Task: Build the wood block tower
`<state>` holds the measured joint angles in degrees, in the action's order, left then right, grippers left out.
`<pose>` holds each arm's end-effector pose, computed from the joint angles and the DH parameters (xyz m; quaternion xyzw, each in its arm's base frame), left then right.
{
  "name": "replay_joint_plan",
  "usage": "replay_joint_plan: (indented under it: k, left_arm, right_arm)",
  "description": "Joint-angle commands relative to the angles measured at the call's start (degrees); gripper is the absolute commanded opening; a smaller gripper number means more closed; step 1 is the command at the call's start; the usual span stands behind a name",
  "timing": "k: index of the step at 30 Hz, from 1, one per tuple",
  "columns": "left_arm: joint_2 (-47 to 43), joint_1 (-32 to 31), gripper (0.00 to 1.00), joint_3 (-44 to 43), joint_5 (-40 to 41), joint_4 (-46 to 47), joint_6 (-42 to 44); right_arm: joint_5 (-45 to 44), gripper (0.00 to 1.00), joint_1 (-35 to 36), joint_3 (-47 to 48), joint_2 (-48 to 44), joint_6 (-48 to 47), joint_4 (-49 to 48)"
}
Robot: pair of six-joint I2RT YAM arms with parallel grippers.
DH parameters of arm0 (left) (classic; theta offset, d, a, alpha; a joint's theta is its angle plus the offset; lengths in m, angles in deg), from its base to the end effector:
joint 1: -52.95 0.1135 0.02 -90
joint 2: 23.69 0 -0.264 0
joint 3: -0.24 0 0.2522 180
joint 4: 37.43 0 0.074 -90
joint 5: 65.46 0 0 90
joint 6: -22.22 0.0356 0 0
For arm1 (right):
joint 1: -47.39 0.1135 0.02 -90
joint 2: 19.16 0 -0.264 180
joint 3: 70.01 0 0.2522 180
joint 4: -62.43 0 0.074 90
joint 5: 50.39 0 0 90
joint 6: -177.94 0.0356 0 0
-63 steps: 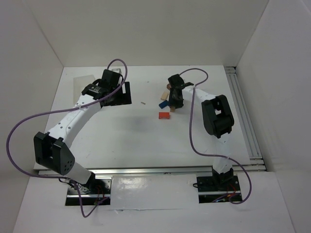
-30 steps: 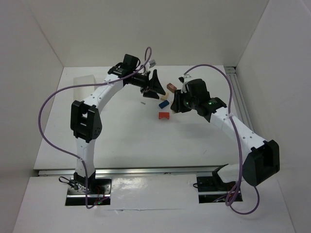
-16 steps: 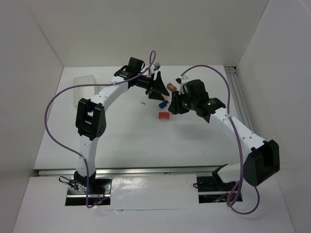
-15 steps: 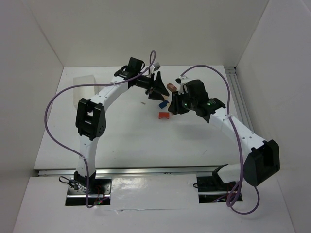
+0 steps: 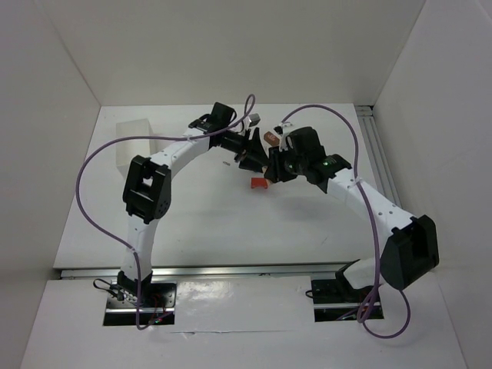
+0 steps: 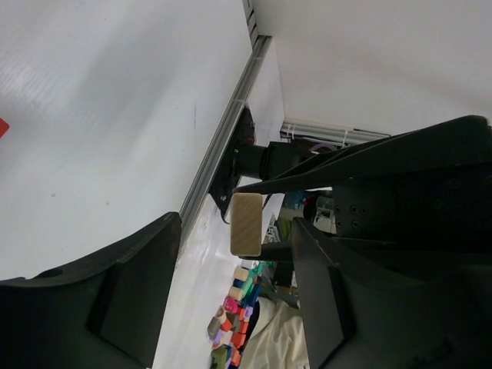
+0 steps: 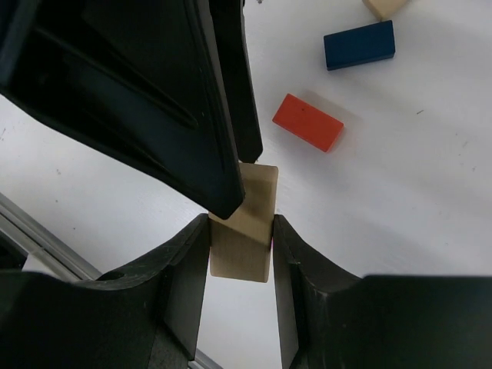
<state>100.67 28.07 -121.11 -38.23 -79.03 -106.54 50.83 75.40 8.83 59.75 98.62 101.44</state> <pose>0.4268 -0.2328 0.2548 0.1043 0.8061 -0.5819 0.0265 0.2669 0.1498 0.3036 -0.1769 0.8820 0.2250 0.3744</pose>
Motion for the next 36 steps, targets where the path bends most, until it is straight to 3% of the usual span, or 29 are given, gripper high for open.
replay_joint_plan:
  k: [1, 11, 14, 15, 18, 20, 21, 22, 24, 29, 33, 36]
  left_arm:
    - [-1.39, -0.25, 0.70, 1.50, -1.93, 0.33, 2.20]
    - [-3.07, -1.31, 0.44, 4.76, -1.93, 2.43, 2.20]
    - [-3.68, -1.31, 0.30, 5.37, -1.93, 2.43, 2.20]
    - [-4.20, -1.31, 0.19, 5.37, -1.93, 2.43, 2.20]
    - [-4.21, -1.31, 0.00, 4.68, -1.93, 2.43, 1.67]
    - [-4.21, -0.78, 0.00, 4.06, -0.35, 1.48, 1.67]
    - [-4.73, -0.78, 0.00, 3.27, 0.27, 0.42, 2.20]
    - [-4.74, -0.26, 0.00, 2.39, 2.19, -0.28, 2.72]
    - [-4.74, 0.27, 0.00, 1.16, 5.44, -2.04, 3.25]
    - [-5.26, -0.42, 0.00, -4.90, 22.74, -8.37, 4.49]
    - [-5.26, -4.63, 0.00, -10.17, 36.20, -9.96, 5.01]
    - [-2.98, -7.10, 0.00, -13.95, 44.29, -9.96, 3.96]
  right_arm:
    - [-0.15, 0.28, 0.82, 1.37, -0.08, -0.31, -2.76]
    - [-0.85, 0.28, 0.82, 0.84, 0.98, -0.31, -3.28]
    - [-1.46, 0.28, 0.82, 0.84, 1.50, -0.31, -3.28]
    - [-1.47, 0.30, 0.82, 0.84, 1.51, -0.31, -2.76]
    - [-2.70, 0.33, 0.82, 1.37, 1.51, -0.31, -2.76]
    - [-3.31, 0.34, 0.82, 1.37, 0.98, 0.22, -2.23]
    - [-4.10, 0.41, 0.82, 1.37, 0.37, 0.22, -1.71]
    - [-4.10, 0.62, 0.82, 1.37, 0.36, 0.74, -1.70]
    - [-6.11, 0.77, 0.82, 1.37, -0.86, 0.75, 0.13]
    - [-15.15, 0.84, 0.82, 1.20, -8.06, 3.37, 7.16]
    - [-34.36, 0.86, 0.82, 0.14, -13.95, 10.49, 12.60]
    - [-43.88, 0.87, 0.30, -1.09, -17.73, 18.02, 15.69]
